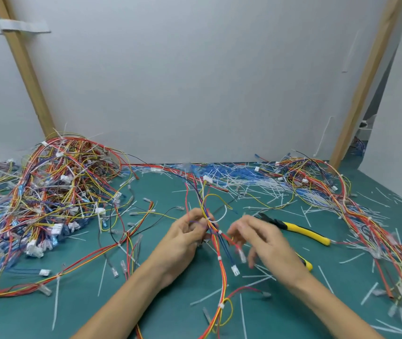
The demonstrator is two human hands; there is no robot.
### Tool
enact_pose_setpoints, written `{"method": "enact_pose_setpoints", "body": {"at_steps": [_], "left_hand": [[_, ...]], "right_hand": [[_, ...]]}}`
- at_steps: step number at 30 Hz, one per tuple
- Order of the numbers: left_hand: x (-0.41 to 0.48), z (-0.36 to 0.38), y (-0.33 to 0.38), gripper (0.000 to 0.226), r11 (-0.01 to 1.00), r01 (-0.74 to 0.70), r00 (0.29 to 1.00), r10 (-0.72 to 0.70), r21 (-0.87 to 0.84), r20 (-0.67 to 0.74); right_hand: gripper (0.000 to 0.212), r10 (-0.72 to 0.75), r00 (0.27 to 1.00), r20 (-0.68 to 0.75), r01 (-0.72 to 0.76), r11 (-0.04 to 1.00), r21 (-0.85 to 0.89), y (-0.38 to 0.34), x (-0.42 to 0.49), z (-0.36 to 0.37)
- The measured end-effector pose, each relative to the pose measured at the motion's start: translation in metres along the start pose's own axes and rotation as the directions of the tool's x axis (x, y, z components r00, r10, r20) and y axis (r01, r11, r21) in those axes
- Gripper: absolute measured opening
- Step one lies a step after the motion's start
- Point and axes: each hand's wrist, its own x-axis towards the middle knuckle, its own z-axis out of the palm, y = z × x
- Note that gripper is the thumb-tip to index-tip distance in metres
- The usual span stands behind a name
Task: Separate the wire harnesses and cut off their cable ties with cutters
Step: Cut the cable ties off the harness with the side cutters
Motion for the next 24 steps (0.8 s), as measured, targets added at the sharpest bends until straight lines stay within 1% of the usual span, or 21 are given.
{"method": "enact_pose_setpoints", "body": {"at_steps": [1, 3, 4, 6, 8, 11, 12, 16, 19, 21, 24], "left_hand": [[-0.0007, 0.0010, -0.0009, 0.020, 1.000, 0.015, 0.999, -0.014, -0.011, 0.048], [-0.0017, 0.0024, -0.0006, 0.041, 0.999, 0.039, 0.991, -0.037, -0.014, 0.129], [-0.0018, 0.0030, 0.0003, 0.046, 0.999, 0.047, 0.988, -0.045, -0.012, 0.147], [-0.0020, 0.0036, 0.0027, 0.049, 0.998, 0.063, 0.988, -0.058, -0.026, 0.145], [-0.0021, 0.0039, 0.0039, 0.046, 0.996, 0.075, 0.988, -0.067, -0.052, 0.140], [-0.0036, 0.0054, 0.0048, 0.022, 0.997, 0.075, 0.989, -0.069, -0.036, 0.129], [-0.0041, 0.0057, 0.0048, 0.017, 0.997, 0.073, 0.989, -0.069, -0.027, 0.127], [-0.0046, 0.0061, 0.0057, 0.012, 0.998, 0.065, 0.990, -0.062, -0.018, 0.124], [-0.0032, 0.0043, 0.0036, 0.007, 0.998, 0.057, 0.996, -0.055, -0.032, 0.072], [-0.0028, 0.0035, 0.0026, 0.008, 0.998, 0.052, 0.997, -0.050, -0.042, 0.056], [-0.0031, 0.0051, 0.0036, 0.027, 0.999, 0.047, 0.997, -0.048, 0.007, 0.067]], "right_hand": [[0.016, 0.006, 0.998, 0.060, -0.005, 1.000, -0.015, 0.0004, -0.0015, 0.0030], [0.013, -0.030, 0.994, 0.110, 0.038, 0.997, -0.068, 0.0007, -0.0050, 0.0097], [0.011, -0.043, 0.994, 0.105, 0.051, 0.996, -0.074, 0.0005, -0.0058, 0.0116], [0.007, -0.057, 0.996, 0.069, 0.063, 0.994, -0.088, 0.0005, -0.0052, 0.0107], [0.006, -0.075, 0.996, 0.039, 0.079, 0.989, -0.126, 0.0011, -0.0040, 0.0078], [0.005, -0.099, 0.995, 0.016, 0.101, 0.982, -0.163, 0.0015, -0.0045, 0.0083], [0.005, -0.111, 0.994, 0.005, 0.110, 0.979, -0.173, 0.0018, -0.0046, 0.0085], [0.006, -0.151, 0.988, -0.018, 0.142, 0.963, -0.229, 0.0020, -0.0044, 0.0079], [0.008, -0.162, 0.986, -0.028, 0.150, 0.959, -0.242, 0.0007, -0.0033, 0.0079], [0.008, -0.142, 0.990, 0.020, 0.143, 0.968, -0.205, 0.0002, -0.0021, 0.0064], [0.027, -0.064, 0.988, 0.142, 0.075, 0.994, -0.075, -0.0016, -0.0034, 0.0050]]}}
